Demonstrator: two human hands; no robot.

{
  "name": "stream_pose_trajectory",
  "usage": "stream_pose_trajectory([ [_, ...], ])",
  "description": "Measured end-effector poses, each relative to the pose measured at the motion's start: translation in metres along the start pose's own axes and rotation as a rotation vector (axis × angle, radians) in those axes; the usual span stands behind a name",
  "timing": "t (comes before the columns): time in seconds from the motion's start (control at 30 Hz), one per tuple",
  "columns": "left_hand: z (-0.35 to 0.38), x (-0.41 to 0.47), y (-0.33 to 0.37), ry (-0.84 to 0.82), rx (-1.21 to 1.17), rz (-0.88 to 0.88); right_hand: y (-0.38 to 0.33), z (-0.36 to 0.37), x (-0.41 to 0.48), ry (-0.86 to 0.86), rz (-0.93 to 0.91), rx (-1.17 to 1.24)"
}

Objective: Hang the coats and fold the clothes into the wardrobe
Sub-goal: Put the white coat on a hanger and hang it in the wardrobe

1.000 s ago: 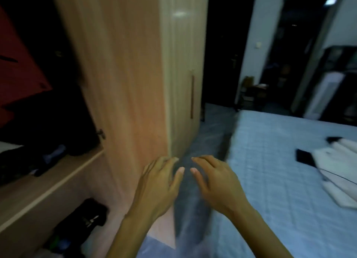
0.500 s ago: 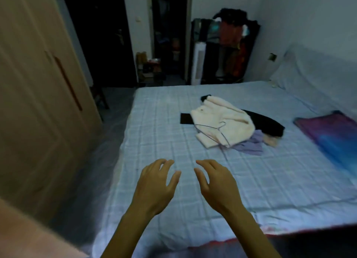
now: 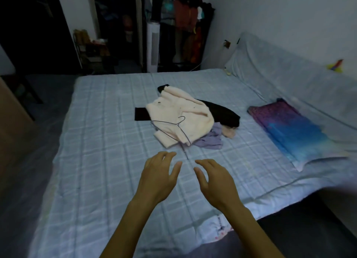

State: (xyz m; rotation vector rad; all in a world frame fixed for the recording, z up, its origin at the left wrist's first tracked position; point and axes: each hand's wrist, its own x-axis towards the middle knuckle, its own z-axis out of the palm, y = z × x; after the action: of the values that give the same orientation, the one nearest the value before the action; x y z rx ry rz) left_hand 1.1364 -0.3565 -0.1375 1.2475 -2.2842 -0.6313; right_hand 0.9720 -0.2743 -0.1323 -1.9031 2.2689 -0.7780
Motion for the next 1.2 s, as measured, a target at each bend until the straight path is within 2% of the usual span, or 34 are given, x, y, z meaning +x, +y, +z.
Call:
stream_pose_trajectory([
  [0.2, 0.018, 0.084, -0.035, -0.017, -0.044, -0.045, 0.023, 0.027, 0.084, -0.056, 0.010, -0.055],
  [0.47, 0.042, 0.158, -0.067, -0.066, -0.060, -0.106, 0.056, 0.070, 0.162, -0.114, 0.072, 0.010],
  [0.8, 0.096, 0.274, -0.078, -0.145, 0.005, -0.166, 0.140, 0.132, 0.274, -0.247, 0.151, 0.176],
  [1.03, 0.167, 0.361, -0.132, -0.221, 0.055, -0.188, 0.221, 0.239, 0.371, -0.354, 0.270, 0.191],
  [1.2, 0.217, 0.406, -0.179, -0.278, 0.050, -0.197, 0.250, 0.320, 0.422, -0.407, 0.360, 0.170],
])
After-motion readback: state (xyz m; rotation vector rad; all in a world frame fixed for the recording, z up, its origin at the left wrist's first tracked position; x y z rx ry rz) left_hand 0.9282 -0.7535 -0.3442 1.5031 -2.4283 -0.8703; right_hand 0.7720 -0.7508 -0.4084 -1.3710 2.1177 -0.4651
